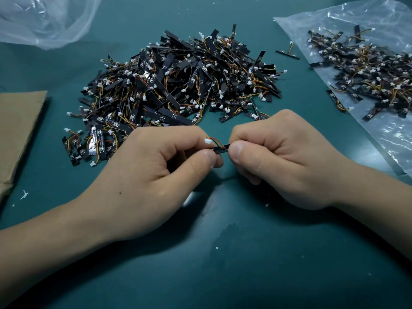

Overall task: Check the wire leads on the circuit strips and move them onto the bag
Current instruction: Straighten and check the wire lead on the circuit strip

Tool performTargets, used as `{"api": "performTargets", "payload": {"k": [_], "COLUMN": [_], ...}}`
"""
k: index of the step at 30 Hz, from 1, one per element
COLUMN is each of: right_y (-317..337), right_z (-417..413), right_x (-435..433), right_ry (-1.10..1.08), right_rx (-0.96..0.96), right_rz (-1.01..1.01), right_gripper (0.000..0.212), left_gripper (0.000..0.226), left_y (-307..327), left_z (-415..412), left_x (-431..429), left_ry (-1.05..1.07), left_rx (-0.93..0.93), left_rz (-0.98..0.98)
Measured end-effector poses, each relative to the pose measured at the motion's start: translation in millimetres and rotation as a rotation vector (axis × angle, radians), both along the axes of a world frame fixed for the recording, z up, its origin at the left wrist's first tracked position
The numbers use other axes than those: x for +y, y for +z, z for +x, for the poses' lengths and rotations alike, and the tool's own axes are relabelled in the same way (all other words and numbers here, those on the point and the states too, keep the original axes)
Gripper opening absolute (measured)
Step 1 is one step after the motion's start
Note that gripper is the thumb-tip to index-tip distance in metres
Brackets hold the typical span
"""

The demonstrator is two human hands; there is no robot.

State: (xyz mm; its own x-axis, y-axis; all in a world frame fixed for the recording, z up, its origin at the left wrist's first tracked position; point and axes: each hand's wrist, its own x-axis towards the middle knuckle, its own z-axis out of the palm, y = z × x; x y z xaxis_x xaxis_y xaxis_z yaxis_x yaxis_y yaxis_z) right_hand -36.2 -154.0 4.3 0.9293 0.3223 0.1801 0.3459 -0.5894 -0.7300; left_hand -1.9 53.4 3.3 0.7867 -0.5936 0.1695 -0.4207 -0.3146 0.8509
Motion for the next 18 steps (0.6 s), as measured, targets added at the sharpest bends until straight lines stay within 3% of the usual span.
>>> {"api": "performTargets", "payload": {"k": [18], "right_y": [0.2], "right_z": [-0.7], "right_x": [-2.7], "right_ry": [0.068], "right_rx": [0.033], "right_rz": [0.107], "right_gripper": [0.031], "left_gripper": [0.018], "left_y": [1.1], "left_z": [-0.8], "left_x": [2.0], "left_ry": [-0.054], "left_rx": [-0.008], "left_rz": [-0.004]}}
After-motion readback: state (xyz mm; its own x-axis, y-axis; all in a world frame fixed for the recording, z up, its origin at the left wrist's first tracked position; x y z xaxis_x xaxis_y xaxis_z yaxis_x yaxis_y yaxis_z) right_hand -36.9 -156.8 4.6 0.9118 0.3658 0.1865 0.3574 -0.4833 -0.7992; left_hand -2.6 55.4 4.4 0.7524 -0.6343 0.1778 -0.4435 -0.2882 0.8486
